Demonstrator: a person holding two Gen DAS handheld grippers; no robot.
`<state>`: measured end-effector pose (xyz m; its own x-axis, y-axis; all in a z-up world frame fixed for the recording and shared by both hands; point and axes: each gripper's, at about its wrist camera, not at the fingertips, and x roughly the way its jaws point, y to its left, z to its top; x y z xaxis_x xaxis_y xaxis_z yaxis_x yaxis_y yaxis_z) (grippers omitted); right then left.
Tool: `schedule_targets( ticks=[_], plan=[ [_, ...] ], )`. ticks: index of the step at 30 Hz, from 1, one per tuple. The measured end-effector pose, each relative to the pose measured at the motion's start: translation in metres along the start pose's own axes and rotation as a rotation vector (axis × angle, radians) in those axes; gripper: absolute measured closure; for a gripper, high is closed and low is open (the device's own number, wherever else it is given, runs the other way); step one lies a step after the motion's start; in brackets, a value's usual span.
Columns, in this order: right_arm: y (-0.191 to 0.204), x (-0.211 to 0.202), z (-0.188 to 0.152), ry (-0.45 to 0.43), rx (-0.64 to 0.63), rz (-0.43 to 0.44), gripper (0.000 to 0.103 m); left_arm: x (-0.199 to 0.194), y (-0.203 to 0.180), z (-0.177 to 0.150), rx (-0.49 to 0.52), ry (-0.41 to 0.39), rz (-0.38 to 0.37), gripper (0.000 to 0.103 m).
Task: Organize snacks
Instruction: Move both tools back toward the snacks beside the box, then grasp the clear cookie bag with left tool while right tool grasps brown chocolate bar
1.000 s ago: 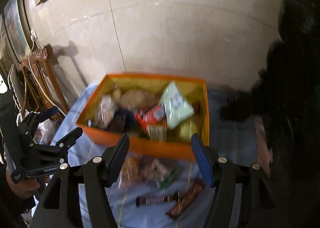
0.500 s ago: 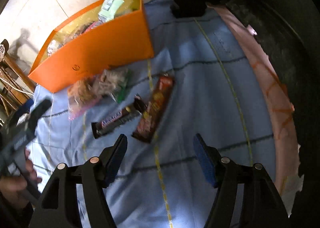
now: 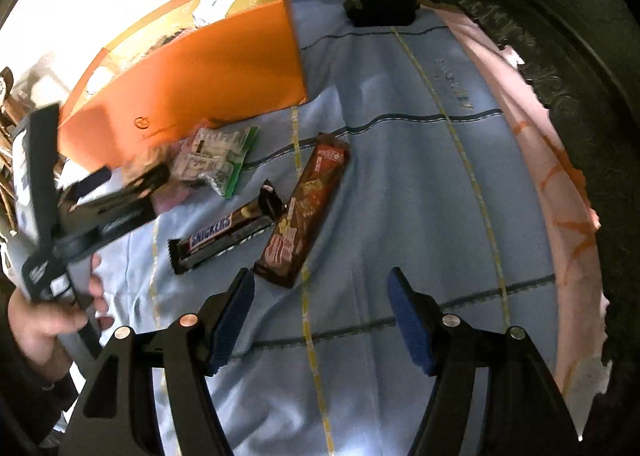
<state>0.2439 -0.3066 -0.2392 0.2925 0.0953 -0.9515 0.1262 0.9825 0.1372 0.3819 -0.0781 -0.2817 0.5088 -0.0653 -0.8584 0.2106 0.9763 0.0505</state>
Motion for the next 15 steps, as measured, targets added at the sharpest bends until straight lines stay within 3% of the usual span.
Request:
schedule_targets(
  ticks=[11, 15],
  plan=[
    [0.032, 0.053, 0.057, -0.012, -0.035, -0.106, 0.034, 0.009, 0.018, -0.014, -0.056, -0.006, -0.010, 0.004],
    [0.031, 0.076, 0.056, 0.051, -0.008, -0.148, 0.033, 0.011, 0.020, -0.015, -0.059, -0.010, -0.021, 0.004]
  ],
)
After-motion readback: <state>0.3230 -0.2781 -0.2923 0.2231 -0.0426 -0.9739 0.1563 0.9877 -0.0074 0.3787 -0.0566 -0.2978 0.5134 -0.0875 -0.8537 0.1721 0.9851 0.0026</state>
